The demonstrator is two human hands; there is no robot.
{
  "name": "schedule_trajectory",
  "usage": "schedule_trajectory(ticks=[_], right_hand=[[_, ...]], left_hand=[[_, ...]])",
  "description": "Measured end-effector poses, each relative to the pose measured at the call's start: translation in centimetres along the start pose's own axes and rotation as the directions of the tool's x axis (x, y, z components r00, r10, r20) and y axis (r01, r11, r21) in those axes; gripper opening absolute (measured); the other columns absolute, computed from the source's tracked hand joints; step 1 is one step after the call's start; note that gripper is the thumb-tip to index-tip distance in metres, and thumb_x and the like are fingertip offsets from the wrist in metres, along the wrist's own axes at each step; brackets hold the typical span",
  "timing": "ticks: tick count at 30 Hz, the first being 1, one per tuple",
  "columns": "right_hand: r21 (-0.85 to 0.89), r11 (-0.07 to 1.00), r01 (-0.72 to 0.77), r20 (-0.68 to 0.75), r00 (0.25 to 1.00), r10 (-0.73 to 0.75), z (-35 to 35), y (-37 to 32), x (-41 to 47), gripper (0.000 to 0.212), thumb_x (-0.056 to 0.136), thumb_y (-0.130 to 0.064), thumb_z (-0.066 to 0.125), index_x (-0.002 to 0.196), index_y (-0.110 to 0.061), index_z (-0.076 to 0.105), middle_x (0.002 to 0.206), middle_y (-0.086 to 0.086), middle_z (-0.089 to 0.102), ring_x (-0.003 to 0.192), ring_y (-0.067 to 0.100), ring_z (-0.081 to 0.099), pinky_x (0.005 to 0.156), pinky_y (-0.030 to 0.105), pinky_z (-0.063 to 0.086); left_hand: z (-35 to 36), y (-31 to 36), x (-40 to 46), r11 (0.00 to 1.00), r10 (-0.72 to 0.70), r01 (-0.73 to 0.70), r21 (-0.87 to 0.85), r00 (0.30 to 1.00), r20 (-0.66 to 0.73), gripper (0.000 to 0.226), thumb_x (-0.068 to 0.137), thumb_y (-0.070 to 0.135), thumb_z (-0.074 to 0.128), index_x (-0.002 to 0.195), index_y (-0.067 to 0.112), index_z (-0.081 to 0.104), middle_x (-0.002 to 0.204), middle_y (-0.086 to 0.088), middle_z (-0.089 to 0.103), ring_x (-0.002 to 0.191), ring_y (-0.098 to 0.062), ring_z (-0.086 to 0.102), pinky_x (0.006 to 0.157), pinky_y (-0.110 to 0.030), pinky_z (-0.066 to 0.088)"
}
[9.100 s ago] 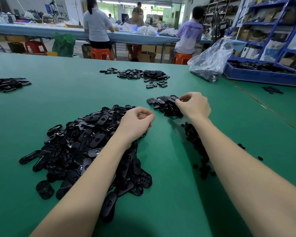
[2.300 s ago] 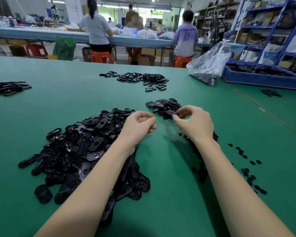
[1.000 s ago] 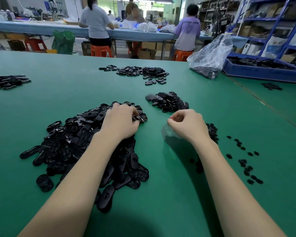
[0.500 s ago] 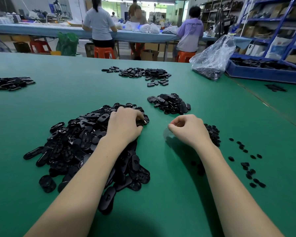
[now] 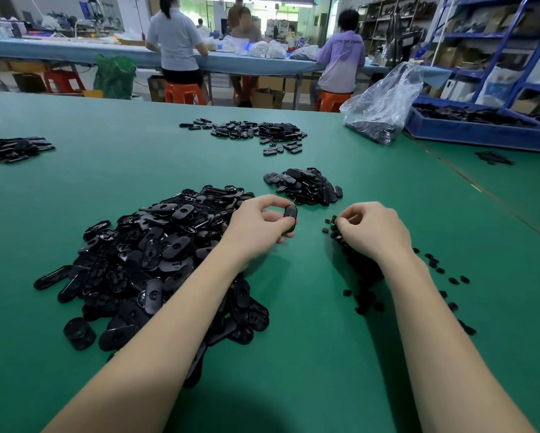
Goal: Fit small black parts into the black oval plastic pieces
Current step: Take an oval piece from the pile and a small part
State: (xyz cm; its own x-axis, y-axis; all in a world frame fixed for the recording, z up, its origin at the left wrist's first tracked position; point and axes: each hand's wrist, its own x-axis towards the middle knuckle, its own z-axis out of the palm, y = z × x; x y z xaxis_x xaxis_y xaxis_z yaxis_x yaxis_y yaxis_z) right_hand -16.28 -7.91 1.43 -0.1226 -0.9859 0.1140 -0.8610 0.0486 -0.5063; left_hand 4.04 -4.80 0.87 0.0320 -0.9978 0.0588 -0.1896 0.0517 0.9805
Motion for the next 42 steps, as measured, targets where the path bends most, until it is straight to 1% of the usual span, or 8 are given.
schedule_trajectory(ticks=[7,11,18,21,25,29,33,42], right_hand=[[-0.099,0.992,0.072,0.022,0.997,-0.070,1.1,-0.6,-0.7,0.023,0.094,-0.031,0.061,0.110,-0.042,0.074,0.111,-0.013,0.072,0.109,0.020,0.064,0.081,0.029,0.048],[-0.155,0.985,0.081,0.021,0.997,-0.078,1.3,-0.9,-0.8,0.020,0.092,-0.030,0.064,0.103,-0.042,0.077,0.110,-0.012,0.073,0.107,0.021,0.065,0.079,0.029,0.049],[-0.170,0.982,0.077,0.006,0.997,-0.077,1.5,-1.0,-0.7,0.011,0.094,-0.038,0.064,0.099,-0.035,0.073,0.104,-0.008,0.073,0.102,0.023,0.065,0.075,0.029,0.044],[0.169,0.984,0.064,0.009,0.998,-0.066,1.3,-1.2,-0.5,0.009,0.093,-0.037,0.067,0.087,-0.033,0.072,0.085,-0.012,0.071,0.083,0.014,0.064,0.069,0.027,0.045],[0.658,0.752,-0.034,0.152,0.984,-0.089,0.5,-2.4,-1.2,0.011,0.091,-0.028,0.073,0.081,-0.028,0.077,0.080,-0.009,0.077,0.050,0.006,0.043,0.045,0.014,0.037],[0.723,0.686,-0.081,0.229,0.965,-0.128,0.3,-2.7,-1.6,0.008,0.083,-0.024,0.078,0.082,-0.031,0.080,0.089,0.000,0.077,0.050,0.009,0.038,0.045,0.015,0.030],[0.719,0.691,-0.078,0.221,0.968,-0.121,0.6,-3.0,-1.6,0.006,0.081,-0.025,0.082,0.080,-0.031,0.080,0.073,-0.012,0.067,0.052,0.009,0.041,0.045,0.016,0.031],[0.734,0.675,-0.071,0.221,0.965,-0.139,0.5,-3.2,-1.6,0.016,0.083,-0.018,0.080,0.077,-0.033,0.076,0.071,-0.015,0.068,0.047,0.005,0.040,0.043,0.015,0.029]], left_hand=[[-0.1,-0.4,0.2,0.994,-0.049,0.052,-0.098,0.998,0.030,0.024,0.093,-0.002,0.062,0.107,0.016,0.070,0.089,-0.014,0.077,0.085,-0.023,0.077,0.080,-0.030,0.061],[0.1,-0.2,0.2,0.976,-0.100,0.109,-0.189,0.993,0.057,0.028,0.094,-0.009,0.056,0.113,0.008,0.067,0.102,-0.022,0.071,0.085,-0.024,0.077,0.075,-0.022,0.061],[0.0,-0.3,0.4,0.948,-0.153,0.168,-0.270,0.985,0.076,0.031,0.092,-0.012,0.058,0.116,0.007,0.064,0.104,-0.021,0.071,0.089,-0.027,0.077,0.085,-0.034,0.061],[-0.1,-0.4,0.5,0.956,-0.150,0.165,-0.243,0.985,0.081,0.029,0.092,-0.009,0.060,0.113,0.010,0.064,0.096,-0.015,0.074,0.084,-0.025,0.077,0.071,-0.028,0.062],[-0.3,-0.4,0.5,0.981,-0.128,0.134,-0.140,0.991,0.049,0.027,0.090,0.003,0.070,0.113,0.018,0.067,0.093,-0.005,0.079,0.083,-0.015,0.074,0.062,-0.022,0.056],[-0.3,-0.4,0.6,0.985,-0.089,0.091,-0.144,0.996,0.018,0.033,0.087,0.002,0.071,0.112,0.023,0.069,0.094,-0.008,0.078,0.079,-0.017,0.069,0.071,-0.024,0.056],[-0.3,-0.3,0.5,0.980,-0.043,0.040,-0.193,0.999,-0.013,0.032,0.084,0.000,0.074,0.112,0.016,0.072,0.092,-0.010,0.078,0.080,-0.018,0.072,0.084,-0.028,0.060],[-0.2,0.0,0.5,0.937,-0.048,0.048,-0.346,0.999,0.010,0.031,0.090,-0.012,0.064,0.112,0.008,0.071,0.092,-0.009,0.077,0.085,-0.020,0.076,0.075,-0.021,0.060]])
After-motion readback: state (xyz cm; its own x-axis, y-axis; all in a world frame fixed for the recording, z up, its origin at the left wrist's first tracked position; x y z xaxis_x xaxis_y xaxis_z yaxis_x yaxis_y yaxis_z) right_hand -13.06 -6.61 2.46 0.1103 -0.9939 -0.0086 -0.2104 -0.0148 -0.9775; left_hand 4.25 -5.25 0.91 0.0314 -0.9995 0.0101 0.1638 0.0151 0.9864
